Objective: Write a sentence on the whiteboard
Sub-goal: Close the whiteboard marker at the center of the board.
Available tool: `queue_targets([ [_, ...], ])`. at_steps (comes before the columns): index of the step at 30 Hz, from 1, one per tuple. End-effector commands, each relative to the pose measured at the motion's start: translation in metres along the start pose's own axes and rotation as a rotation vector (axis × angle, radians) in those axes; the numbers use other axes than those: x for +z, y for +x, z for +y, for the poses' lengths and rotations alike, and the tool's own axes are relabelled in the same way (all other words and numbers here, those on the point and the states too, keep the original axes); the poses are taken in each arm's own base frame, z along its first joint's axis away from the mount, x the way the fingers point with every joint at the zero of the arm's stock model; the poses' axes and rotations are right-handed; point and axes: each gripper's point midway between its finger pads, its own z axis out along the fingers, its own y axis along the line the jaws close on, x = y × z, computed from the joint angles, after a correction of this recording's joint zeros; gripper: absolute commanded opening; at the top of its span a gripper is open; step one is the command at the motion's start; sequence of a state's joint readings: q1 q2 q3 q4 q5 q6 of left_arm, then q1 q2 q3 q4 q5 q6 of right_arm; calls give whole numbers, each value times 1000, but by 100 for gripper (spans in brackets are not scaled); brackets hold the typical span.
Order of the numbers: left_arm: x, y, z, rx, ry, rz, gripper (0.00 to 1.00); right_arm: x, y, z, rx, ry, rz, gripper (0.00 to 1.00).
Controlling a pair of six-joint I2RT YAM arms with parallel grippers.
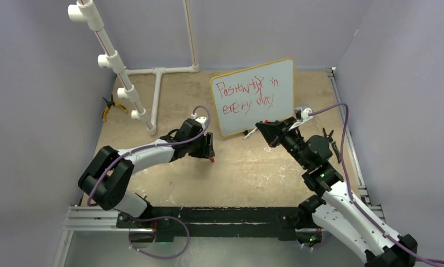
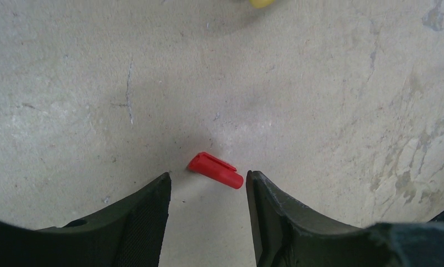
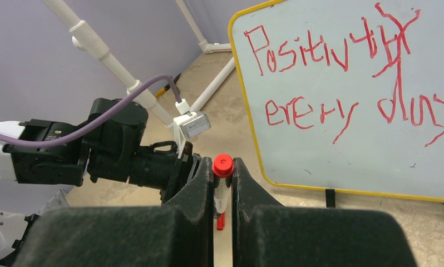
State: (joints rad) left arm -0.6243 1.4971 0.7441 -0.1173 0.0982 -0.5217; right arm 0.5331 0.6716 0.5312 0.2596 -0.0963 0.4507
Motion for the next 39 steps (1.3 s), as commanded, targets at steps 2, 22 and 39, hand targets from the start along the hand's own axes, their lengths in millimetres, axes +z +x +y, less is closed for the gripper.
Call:
queue_targets([
  [2,-2,-45,-19,114,78,-168,51,-2,-4,4,-25,-22,-16,0],
  [22,12,-10,-38,149,235,-41,50,0,-2,3,-21,-19,-9,0],
  [39,-5,26,-25,132,183,53,50,-4,-5,4,-19,-18,-19,0],
])
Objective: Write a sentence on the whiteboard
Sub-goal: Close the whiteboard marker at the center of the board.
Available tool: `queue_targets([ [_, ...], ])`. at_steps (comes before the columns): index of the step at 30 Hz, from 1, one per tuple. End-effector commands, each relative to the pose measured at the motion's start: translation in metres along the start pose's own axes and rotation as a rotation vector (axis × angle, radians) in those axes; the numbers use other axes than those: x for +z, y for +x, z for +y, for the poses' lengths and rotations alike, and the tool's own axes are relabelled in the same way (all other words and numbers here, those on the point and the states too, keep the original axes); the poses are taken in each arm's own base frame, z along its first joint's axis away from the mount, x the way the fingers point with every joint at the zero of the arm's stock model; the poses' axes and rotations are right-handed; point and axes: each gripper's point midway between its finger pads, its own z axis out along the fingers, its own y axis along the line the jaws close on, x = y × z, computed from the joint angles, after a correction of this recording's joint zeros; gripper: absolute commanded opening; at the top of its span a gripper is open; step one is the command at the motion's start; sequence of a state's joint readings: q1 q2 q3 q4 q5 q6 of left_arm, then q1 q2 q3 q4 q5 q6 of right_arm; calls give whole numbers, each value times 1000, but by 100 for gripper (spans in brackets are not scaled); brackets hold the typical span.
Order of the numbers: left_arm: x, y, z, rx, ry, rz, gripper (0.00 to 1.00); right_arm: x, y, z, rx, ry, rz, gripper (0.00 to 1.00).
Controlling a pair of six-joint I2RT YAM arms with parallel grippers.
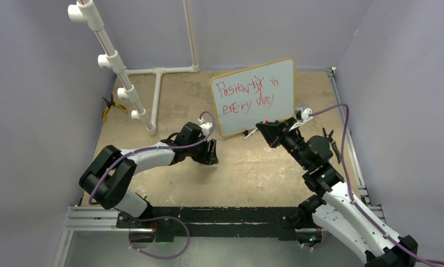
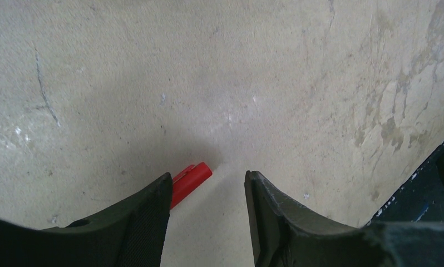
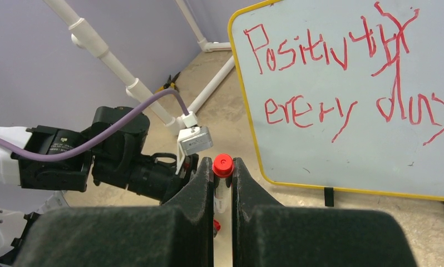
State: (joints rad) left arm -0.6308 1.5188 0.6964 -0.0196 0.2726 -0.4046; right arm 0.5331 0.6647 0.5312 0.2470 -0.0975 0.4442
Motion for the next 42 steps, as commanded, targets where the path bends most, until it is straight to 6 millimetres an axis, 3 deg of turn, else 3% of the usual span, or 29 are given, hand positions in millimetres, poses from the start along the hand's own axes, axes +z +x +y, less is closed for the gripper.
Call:
queue_targets([
  [1,-9,10,-8,1,12,9,50,-2,-6,5,-12,-19,-24,0],
  [7,-8,26,-21,23,50,46,50,-2,-7,5,-10,-21,-27,0],
  [16,-11,25,-3,65,-154,31,50,-3,-9,6,-9,-22,-32,0],
  [36,-6,34,-7,268,-315,78,35,1,-9,6,-13,-24,-23,0],
  [42,-4,41,-4,278,-321,100,17,1,-7,5,-9,-16,-18,0],
])
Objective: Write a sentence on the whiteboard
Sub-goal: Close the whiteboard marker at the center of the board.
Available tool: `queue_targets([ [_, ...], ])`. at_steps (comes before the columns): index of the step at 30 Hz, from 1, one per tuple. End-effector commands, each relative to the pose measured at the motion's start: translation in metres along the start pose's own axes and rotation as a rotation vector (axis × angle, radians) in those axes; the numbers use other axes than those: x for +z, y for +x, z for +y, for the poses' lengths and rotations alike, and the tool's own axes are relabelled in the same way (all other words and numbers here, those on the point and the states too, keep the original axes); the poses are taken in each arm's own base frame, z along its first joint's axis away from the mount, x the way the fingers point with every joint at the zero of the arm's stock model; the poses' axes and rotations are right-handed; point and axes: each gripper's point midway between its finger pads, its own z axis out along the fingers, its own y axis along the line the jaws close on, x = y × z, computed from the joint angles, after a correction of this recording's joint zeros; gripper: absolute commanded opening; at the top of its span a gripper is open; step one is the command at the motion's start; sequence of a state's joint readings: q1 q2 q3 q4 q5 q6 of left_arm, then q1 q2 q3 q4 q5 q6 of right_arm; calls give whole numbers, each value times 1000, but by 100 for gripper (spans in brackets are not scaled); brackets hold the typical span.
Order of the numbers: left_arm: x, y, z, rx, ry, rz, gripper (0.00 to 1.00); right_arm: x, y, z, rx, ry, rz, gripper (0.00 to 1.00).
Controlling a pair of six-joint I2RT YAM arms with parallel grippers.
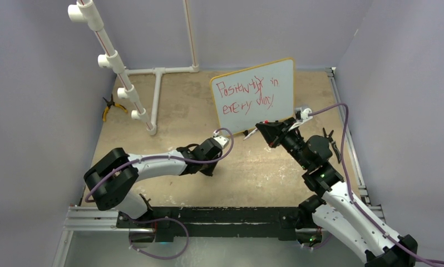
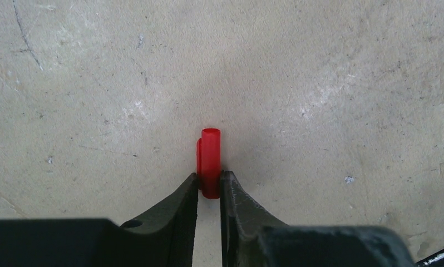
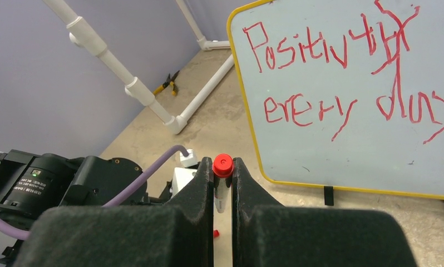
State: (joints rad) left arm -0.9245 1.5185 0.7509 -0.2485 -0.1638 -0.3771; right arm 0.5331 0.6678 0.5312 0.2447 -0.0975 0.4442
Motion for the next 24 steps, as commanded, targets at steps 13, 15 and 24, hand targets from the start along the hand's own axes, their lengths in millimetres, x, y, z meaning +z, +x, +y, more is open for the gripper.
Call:
queue_targets([
  [13,-36,-48,-35,16,236,-334,0,19,40,-19,225,102,110,0],
  [15,-46,-56,-45,21,308,-393,0,21,48,-9,267,41,123,0],
  [24,-71,-65,-62,-28,455,-536,0,28,70,2,330,-43,187,0],
])
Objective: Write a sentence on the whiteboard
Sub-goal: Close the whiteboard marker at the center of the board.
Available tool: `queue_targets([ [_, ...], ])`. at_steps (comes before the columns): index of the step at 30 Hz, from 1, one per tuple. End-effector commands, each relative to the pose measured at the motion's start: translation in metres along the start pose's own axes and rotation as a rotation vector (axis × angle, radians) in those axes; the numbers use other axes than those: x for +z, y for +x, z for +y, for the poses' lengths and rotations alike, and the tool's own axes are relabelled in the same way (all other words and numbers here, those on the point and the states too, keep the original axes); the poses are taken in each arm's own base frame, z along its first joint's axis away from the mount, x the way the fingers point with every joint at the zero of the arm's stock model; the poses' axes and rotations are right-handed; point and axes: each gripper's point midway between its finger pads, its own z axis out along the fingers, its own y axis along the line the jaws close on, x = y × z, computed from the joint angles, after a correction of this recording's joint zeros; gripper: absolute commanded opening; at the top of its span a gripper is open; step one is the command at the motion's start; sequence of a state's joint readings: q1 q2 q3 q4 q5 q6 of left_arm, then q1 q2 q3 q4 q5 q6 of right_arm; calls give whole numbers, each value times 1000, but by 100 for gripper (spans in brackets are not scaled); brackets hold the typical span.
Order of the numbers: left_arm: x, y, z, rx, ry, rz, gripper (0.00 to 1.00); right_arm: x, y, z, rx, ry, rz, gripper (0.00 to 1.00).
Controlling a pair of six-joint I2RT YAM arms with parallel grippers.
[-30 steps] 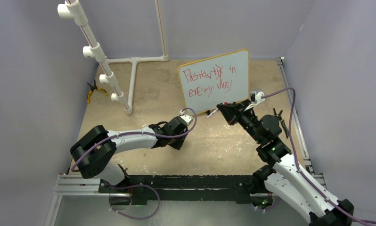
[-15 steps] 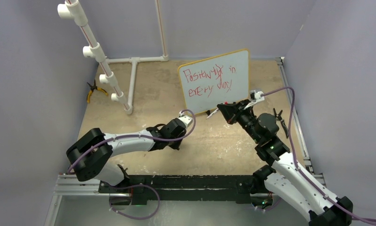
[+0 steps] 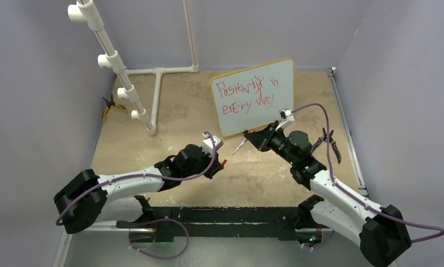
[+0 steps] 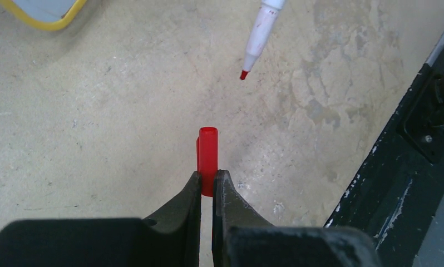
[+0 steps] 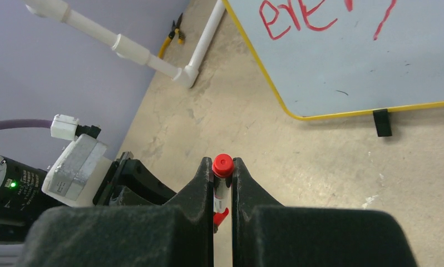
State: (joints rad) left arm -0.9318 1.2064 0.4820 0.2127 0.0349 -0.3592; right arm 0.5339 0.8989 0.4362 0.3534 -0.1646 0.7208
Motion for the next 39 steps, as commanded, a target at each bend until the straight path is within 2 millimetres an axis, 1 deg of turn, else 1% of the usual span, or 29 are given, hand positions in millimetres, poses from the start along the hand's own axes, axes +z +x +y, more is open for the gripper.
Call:
queue_targets([
  [1,-5,-28,-22,-22,110,-140,0,4,-9,27,15,-110,-4,0],
  [6,-10,-29,-27,-32,145,-170,0,5,-7,27,12,-111,19,0],
  [19,-16,-29,-28,-31,151,-187,0,9,1,30,28,-131,62,0],
  [23,-16,-28,-28,-32,156,-183,0,8,-3,31,30,-126,48,0],
  [30,-14,-22,-27,-33,156,-165,0,3,-20,31,21,-91,-15,0],
  [32,-14,-23,-27,-32,156,-167,0,2,-22,32,17,-91,-23,0],
  [35,-14,-24,-28,-32,159,-171,0,3,-20,34,16,-99,-11,0],
  [39,-14,-26,-29,-32,163,-176,0,6,-14,34,16,-114,19,0],
])
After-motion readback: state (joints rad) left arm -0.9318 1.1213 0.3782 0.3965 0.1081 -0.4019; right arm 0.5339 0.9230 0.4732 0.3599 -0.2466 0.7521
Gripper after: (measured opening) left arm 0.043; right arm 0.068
